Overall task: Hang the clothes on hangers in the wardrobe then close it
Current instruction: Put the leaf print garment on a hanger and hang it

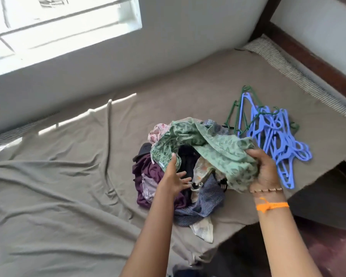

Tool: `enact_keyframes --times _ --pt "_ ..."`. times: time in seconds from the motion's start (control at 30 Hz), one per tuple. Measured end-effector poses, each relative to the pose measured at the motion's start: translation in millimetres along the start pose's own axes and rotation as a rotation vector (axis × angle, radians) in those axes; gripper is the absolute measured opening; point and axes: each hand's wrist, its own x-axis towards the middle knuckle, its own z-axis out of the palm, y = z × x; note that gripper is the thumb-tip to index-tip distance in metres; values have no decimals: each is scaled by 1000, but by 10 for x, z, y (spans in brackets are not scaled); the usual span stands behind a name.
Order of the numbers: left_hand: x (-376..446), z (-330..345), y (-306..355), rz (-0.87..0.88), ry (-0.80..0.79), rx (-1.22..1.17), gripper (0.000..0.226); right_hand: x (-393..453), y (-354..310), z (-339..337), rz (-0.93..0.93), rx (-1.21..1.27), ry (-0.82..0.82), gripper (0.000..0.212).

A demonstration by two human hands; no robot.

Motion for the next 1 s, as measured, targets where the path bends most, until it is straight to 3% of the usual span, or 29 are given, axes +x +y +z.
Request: enact_keyframes --times 0.03,0.07,0.13,0.23,0.27,0.33,0.4,0.47,0.5,0.53,0.6,0.67,0.73,0.8,0.87,0.93,0.97,1.0 --pt "-2 74 16 -16 -61 -103 80 -135 -94 -64 22 45 -63 64" --pt "5 136 33 -4 -112 -194 79 -277 -173 -96 54 96 -153 61" --pt "-8 256 88 45 -136 -278 60 -516 -237 -133 145 184 -354 38" --pt "-135 520 189 63 -178 -133 14 -661 -154 -251 259 -14 -347 32" --pt "-184 618 196 83 -212 -72 12 -701 -141 -264 292 -50 -382 31" --pt "-218 766 159 149 -137 154 21 -764 -158 -203 280 17 -470 16" --pt "-176 750 44 182 31 360 49 -778 -250 -259 178 134 -464 31" --pt "-21 601 -105 94 133 359 75 -821 -441 -335 127 182 -425 40" --pt "60 550 -164 47 137 322 70 -835 -573 -369 152 201 -407 39" --pt "113 536 -198 26 131 271 52 -840 -708 -378 182 207 -442 37" --pt "18 641 -218 94 117 187 13 -803 -863 -382 170 25 -448 31" --pt "-39 858 -168 221 90 129 20 -692 -921 -383 153 -337 -316 30" --pt "-193 1144 -104 344 -102 23 24 -595 -920 -340 151 -757 -281 23" --pt "-418 1377 -82 496 -328 11 24 -482 -909 -277 126 -940 -168 17" --pt "-625 1473 -84 600 -523 198 37 -360 -991 -181 40 -836 -44 37" --pt "-726 1468 -95 627 -673 612 38 -163 -1126 -161 -14 -572 37 76" --pt "-773 1485 -105 644 -699 897 34 -101 -1209 -151 1 -486 60 81" --pt "-826 1518 -132 638 -695 1216 29 -88 -1293 -129 37 -489 79 64"
